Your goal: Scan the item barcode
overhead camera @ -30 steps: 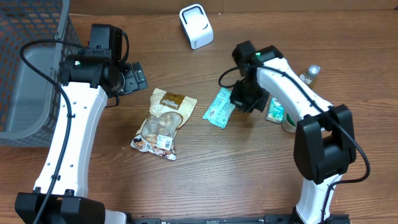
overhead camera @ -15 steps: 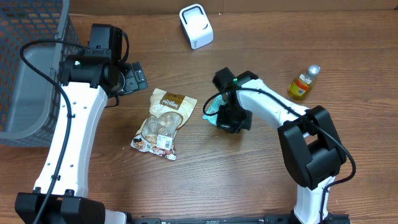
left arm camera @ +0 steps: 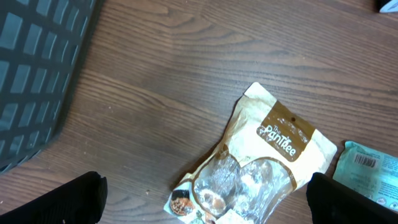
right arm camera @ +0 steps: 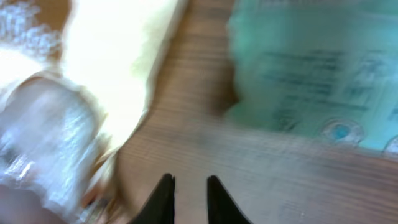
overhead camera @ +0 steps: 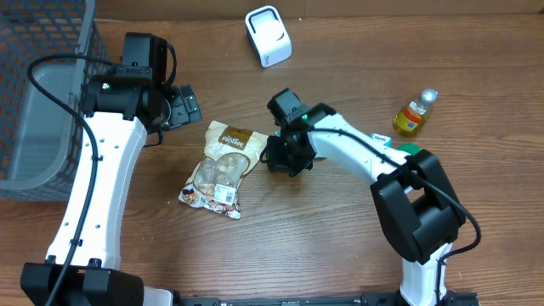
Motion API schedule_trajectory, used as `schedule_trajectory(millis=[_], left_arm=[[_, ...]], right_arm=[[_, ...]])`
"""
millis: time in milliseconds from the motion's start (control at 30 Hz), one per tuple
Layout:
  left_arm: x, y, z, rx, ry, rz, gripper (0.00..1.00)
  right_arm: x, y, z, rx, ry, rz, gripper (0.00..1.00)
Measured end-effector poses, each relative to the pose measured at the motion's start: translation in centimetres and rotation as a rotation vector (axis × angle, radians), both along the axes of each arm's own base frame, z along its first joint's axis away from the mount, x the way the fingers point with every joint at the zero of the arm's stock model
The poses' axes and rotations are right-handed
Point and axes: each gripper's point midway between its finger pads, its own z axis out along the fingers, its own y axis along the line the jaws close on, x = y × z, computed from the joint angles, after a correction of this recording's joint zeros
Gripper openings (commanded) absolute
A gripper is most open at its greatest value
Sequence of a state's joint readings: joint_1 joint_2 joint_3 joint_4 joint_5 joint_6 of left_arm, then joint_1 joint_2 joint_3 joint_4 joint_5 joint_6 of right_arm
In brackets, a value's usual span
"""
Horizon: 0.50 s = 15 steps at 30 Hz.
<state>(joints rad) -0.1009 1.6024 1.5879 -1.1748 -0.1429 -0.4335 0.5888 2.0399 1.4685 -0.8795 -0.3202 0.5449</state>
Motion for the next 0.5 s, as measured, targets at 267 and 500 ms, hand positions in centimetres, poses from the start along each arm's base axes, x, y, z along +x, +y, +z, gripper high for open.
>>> schedule_trajectory(millis=[267,500], left_arm=[[0.0,0.0,0.0,0.0,0.0,0.0,1.0],[0.0,0.0,0.0,0.0,0.0,0.0,1.0]], right_arm=[[3.9,-3.1,8.1,0.176,-0.014,0.018,0.27],[6.3,-10.4,9.2,0.155,-0.011,-0.117,0.33]])
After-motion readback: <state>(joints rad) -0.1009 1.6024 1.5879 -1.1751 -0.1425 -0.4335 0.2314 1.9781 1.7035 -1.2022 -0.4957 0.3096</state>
